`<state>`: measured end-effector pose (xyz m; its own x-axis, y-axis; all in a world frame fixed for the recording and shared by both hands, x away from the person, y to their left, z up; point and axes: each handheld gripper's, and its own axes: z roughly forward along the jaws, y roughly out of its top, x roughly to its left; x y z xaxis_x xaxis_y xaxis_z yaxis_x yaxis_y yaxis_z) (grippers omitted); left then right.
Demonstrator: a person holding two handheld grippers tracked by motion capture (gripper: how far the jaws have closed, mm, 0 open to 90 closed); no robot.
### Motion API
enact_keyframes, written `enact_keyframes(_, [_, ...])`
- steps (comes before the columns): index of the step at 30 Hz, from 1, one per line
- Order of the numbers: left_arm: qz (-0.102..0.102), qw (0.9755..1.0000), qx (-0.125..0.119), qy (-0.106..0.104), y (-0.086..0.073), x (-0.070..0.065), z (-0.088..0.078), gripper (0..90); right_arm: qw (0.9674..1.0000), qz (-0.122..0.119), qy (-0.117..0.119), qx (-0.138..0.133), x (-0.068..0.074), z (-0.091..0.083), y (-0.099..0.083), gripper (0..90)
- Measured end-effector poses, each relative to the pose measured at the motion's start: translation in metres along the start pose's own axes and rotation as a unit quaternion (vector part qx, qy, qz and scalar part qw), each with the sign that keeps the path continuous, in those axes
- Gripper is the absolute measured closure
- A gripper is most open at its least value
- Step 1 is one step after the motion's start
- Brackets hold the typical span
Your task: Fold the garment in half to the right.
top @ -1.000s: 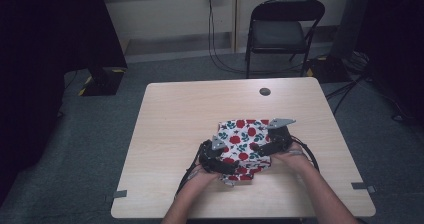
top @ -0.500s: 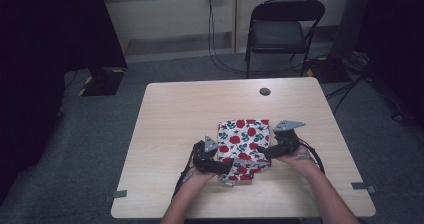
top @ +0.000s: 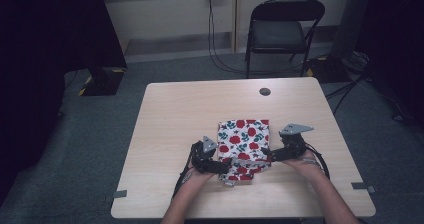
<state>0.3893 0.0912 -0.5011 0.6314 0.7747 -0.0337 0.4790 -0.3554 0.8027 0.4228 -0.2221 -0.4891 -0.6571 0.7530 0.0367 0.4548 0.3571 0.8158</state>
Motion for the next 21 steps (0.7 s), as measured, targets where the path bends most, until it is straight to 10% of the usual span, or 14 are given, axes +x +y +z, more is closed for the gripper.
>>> enact_keyframes(21, [-0.017, 0.9996, -0.021, 0.009, -0.005, 0.007, -0.007, 0.6, 0.9998, 0.015, -0.016, 0.001, -0.015, -0.018, -0.022, 0.0])
